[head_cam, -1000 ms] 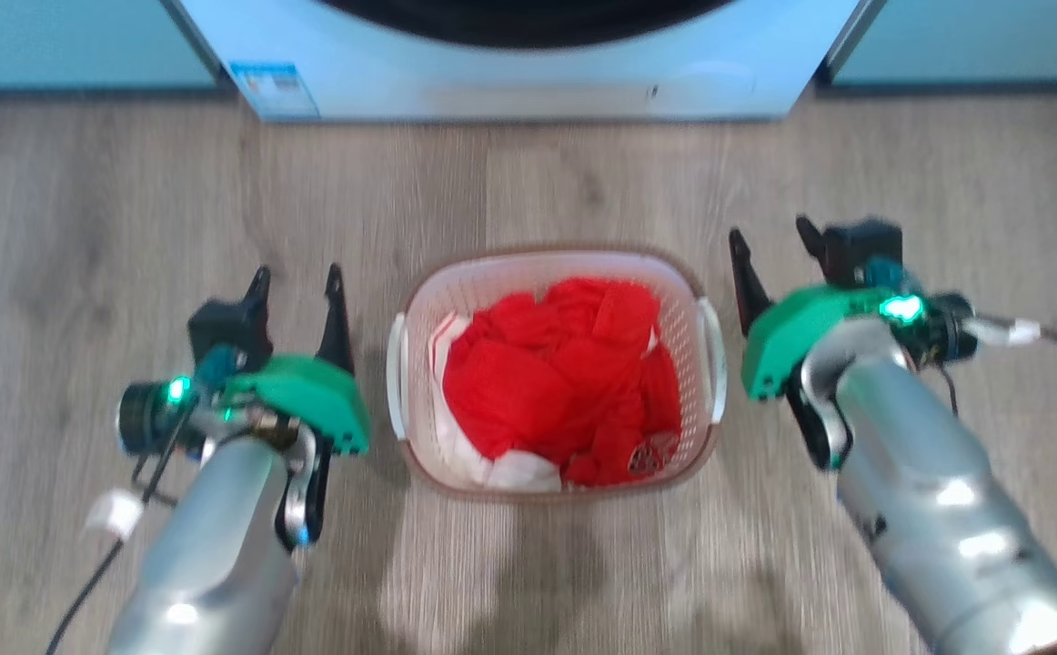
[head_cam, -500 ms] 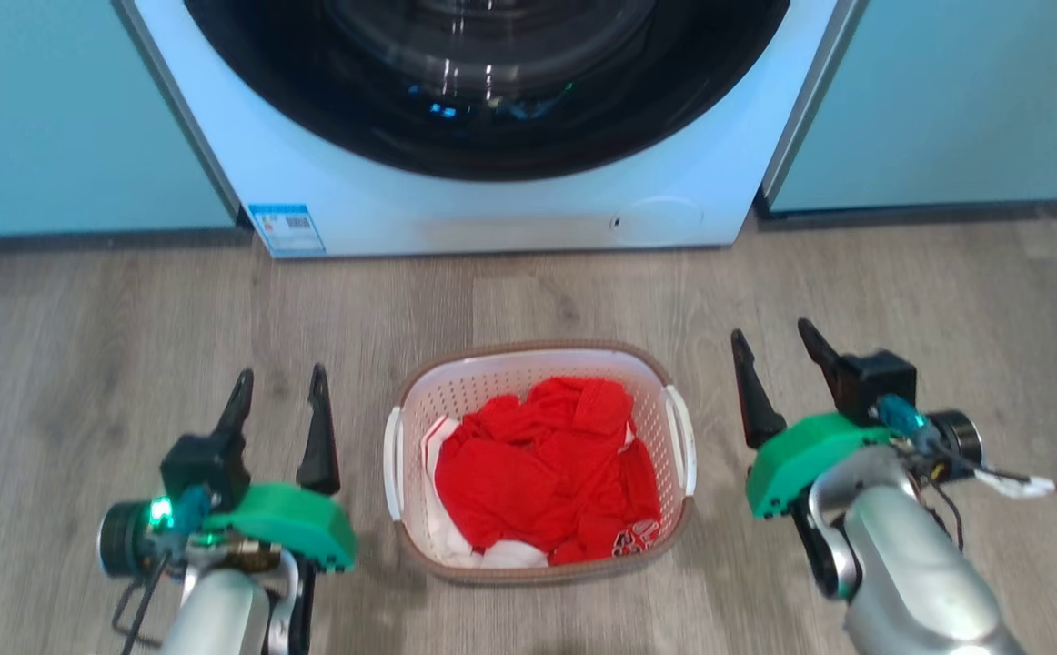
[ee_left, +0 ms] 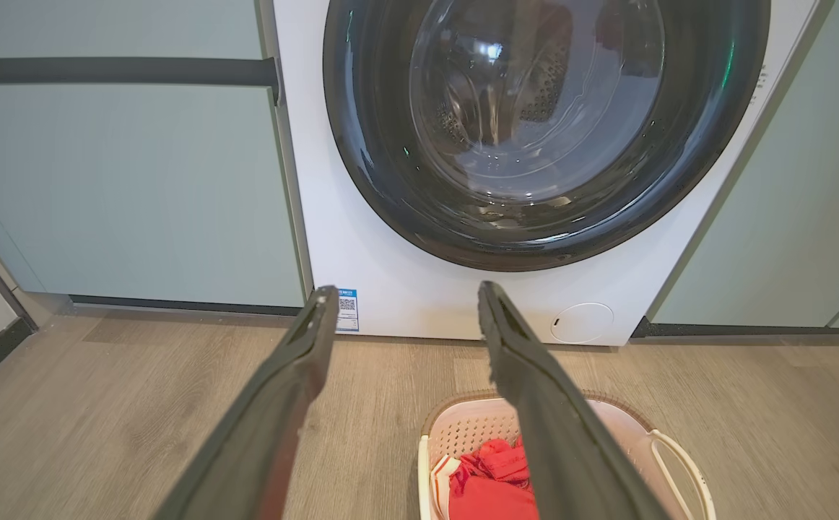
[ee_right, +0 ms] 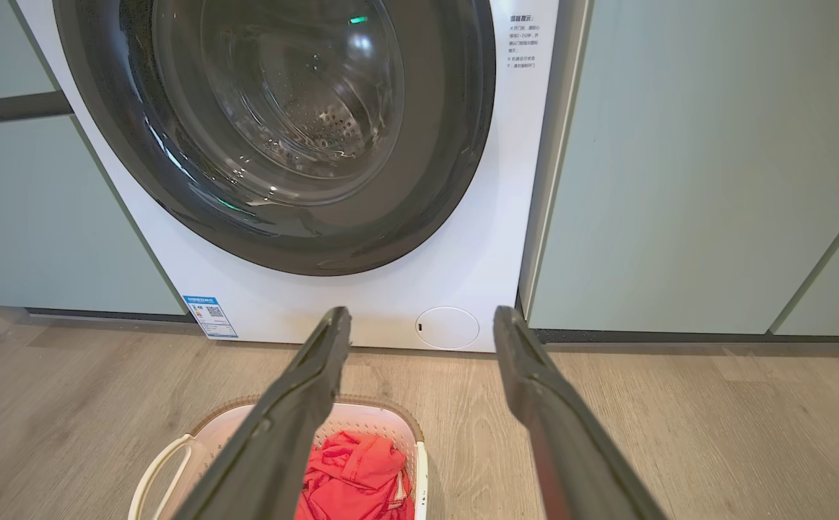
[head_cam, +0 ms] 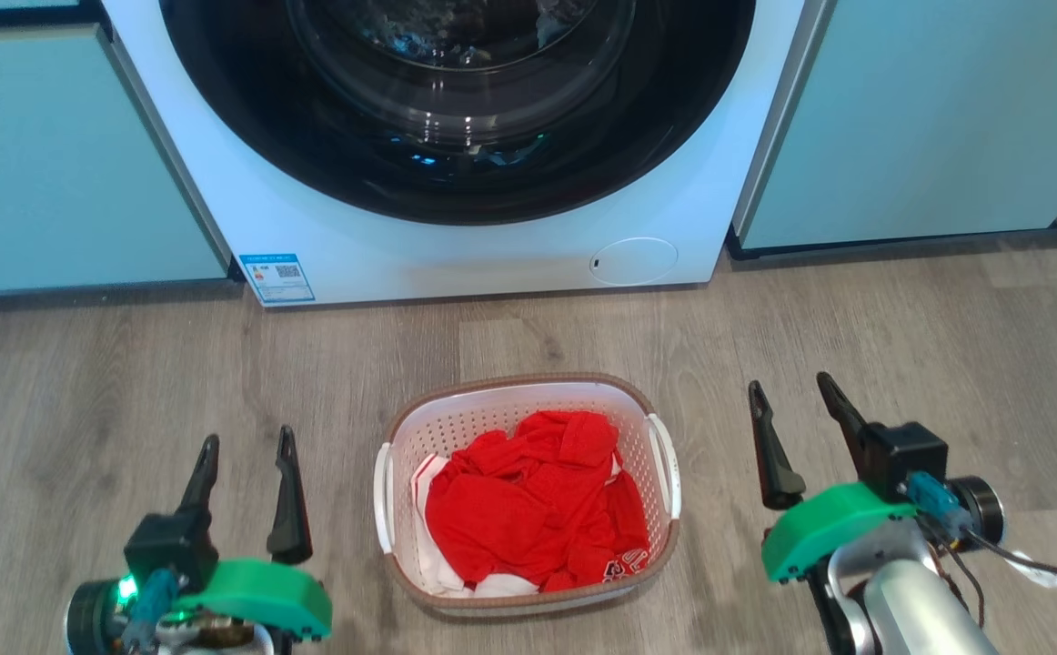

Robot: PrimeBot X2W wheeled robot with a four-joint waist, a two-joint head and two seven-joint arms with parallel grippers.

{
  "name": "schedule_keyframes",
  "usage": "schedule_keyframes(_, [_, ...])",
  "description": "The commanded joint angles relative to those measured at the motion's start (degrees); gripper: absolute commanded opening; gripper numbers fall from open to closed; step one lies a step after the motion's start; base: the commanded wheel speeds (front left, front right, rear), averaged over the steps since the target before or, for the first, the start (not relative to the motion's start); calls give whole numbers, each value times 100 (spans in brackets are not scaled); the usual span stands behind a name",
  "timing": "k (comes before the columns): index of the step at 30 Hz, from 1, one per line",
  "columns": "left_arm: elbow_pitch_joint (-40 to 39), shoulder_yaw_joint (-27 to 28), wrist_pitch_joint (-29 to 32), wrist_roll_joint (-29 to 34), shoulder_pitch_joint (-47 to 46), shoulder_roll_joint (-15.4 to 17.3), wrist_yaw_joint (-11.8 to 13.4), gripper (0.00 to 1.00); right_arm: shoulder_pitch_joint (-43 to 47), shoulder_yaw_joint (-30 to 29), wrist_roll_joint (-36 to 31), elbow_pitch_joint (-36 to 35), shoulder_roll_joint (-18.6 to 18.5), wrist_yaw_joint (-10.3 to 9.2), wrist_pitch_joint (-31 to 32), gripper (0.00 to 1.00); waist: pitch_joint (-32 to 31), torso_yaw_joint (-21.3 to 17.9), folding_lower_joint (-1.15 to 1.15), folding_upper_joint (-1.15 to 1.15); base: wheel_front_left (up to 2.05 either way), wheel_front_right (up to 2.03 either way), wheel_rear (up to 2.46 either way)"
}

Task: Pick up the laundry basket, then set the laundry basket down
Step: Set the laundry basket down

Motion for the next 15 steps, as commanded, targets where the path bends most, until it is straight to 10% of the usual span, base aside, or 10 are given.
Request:
schedule_keyframes(1, [-231, 242, -54, 52, -105, -11, -37, 100, -60, 90, -22, -225, 38, 33, -70, 100, -16, -5, 1, -1, 0, 0, 0])
schedule_keyframes(15, [-300, 374, -54, 191, 227, -39, -11, 100, 293, -201, -114, -518, 38, 33, -70, 100, -206, 37, 1, -1, 0, 0, 0])
